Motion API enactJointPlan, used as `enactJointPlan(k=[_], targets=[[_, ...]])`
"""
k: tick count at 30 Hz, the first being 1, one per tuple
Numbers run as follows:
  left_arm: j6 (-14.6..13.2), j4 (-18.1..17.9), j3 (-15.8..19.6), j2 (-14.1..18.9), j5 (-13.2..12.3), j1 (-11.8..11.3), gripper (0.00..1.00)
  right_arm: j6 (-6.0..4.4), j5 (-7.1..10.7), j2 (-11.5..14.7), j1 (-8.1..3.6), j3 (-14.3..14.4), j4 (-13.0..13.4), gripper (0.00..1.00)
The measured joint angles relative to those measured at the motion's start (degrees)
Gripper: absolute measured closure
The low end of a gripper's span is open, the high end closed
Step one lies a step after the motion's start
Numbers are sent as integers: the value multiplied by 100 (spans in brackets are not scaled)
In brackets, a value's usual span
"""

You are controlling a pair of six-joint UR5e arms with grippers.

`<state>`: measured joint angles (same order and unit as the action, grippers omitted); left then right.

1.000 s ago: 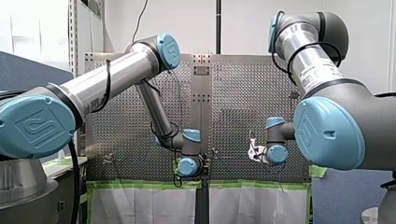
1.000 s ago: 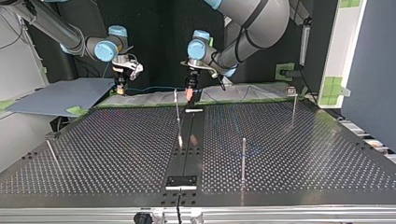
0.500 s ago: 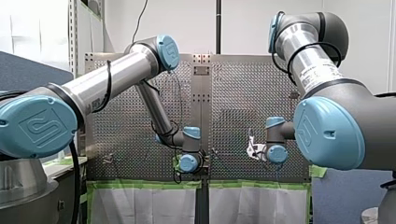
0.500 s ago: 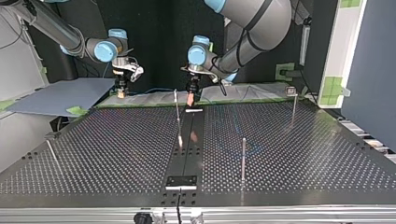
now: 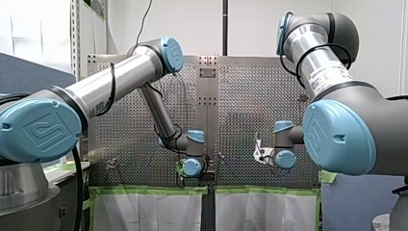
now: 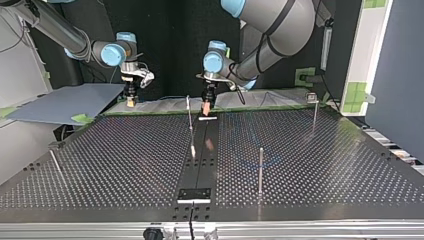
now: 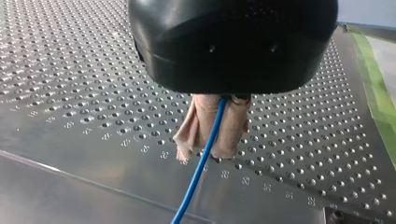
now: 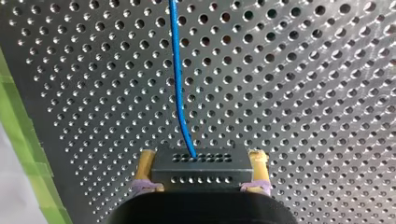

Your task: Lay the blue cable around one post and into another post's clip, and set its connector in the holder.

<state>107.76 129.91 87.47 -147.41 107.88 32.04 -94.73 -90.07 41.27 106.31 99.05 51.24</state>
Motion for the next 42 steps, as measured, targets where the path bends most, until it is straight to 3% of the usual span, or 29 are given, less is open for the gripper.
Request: enactJointPlan(k=[9,16,23,42], targets=[[-1,31,1,-1,-55,-34,100,46,31,-83,27,-102,-67,95],[-1,40,4,-1,-64,-16,100,145,7,-387,48,-399,-354,95],[-1,28,1,-1,-62,-32,100,154,12,-573,39,-618,-613,95],[44,233,-204,-1,-90,-154,100,153,-100,-596,-2,-836,-638,95]])
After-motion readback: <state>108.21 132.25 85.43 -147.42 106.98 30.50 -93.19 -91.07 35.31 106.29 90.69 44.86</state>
